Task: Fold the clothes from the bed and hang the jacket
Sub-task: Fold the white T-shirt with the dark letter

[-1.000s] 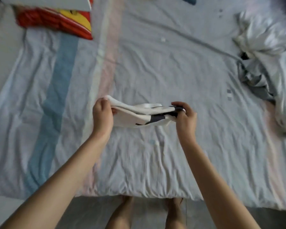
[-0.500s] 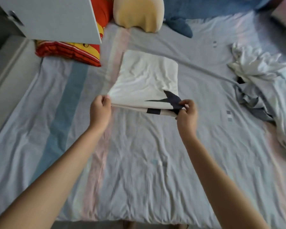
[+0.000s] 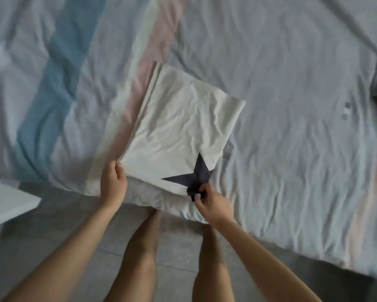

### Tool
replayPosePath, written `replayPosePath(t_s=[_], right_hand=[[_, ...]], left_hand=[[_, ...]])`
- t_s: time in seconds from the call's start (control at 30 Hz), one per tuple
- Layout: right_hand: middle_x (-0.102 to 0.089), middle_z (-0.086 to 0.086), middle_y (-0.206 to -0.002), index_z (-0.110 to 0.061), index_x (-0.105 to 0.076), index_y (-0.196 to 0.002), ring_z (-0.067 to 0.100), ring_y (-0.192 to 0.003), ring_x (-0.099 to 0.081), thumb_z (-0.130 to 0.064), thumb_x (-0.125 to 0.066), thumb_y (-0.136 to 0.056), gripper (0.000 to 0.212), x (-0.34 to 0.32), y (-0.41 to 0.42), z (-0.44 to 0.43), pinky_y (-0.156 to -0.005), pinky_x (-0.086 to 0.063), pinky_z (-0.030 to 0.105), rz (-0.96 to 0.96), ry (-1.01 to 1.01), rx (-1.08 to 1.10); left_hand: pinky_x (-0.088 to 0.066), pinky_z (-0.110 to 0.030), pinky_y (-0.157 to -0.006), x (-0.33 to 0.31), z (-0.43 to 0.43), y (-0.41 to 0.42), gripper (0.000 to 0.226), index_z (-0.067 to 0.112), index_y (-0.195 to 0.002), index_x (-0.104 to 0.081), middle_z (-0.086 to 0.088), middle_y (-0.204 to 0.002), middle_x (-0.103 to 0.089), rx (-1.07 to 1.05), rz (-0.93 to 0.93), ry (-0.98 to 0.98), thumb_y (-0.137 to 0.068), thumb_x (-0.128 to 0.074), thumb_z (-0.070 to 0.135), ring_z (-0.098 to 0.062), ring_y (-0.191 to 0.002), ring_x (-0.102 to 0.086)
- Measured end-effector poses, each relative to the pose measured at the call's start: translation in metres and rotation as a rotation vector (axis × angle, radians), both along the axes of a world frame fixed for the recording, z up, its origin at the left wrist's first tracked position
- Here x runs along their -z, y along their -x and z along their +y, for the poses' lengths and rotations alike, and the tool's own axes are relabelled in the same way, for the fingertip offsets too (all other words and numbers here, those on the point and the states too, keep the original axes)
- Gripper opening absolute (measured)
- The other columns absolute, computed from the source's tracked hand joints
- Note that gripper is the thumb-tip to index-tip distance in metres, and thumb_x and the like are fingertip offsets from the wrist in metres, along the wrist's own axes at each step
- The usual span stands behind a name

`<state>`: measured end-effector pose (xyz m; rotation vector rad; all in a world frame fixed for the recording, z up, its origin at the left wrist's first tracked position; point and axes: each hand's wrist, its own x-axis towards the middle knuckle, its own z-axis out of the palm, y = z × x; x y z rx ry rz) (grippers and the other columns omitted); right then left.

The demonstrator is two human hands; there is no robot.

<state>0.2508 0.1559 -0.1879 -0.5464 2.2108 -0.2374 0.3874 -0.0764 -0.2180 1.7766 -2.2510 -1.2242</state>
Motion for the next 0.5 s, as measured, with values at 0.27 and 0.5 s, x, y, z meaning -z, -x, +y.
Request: replayPosePath(t_s=[0.27,0.5], right_hand=[[-0.058,0.004,-0.108,-0.011,-0.057,-0.119,0.022,-0.103,-0.054,-0.031,-0.045,-0.089,0.038,0.006,0.070,-0.109,-0.090,-0.042,0.035,0.433,0.498,0.223],[-0.058,0.004,-0.128,-0.018,-0.055,-0.130,0.022,-0.119,-0.052,-0.044,-0.060,-0.077,0.059,0.039,0.179,-0.278,-0.105,-0.038,0.041,0.173,0.263,0.070]], left_hand=[[-0.034,-0.033,-0.060,0.007,0.005,-0.004,0.031,0.011,-0.072,-0.042,0.000,-0.064,-0.040,-0.077,0.149,0.013,-0.089,-0.063,0.027,-0.021,-0.059,-0.040],[-0.031,-0.020,-0.064,0.023,0.009,0.001,0.017,-0.004,-0.089,-0.063,-0.022,-0.098,-0.051,-0.154,0.107,0.082,-0.090,-0.062,0.013,-0.017,-0.067,-0.044]])
